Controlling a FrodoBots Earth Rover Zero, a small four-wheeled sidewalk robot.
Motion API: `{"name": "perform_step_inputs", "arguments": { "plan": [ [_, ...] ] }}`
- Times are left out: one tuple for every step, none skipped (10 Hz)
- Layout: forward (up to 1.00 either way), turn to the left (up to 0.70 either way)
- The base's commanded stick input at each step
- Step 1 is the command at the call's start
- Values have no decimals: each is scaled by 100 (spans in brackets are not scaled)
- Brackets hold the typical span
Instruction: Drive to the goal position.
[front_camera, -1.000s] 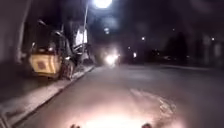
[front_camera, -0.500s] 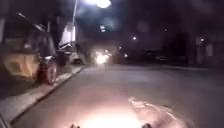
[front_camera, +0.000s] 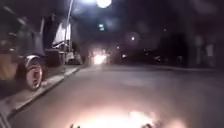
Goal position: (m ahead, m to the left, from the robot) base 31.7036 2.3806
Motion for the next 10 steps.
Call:
{"name": "perform_step_inputs", "arguments": {
  "plan": [
    [100,0],
    [100,-2],
    [100,-29],
    [100,-40],
    [100,-18],
    [100,0],
    [100,0],
    [100,0],
    [100,0],
    [100,0]
  ]
}}
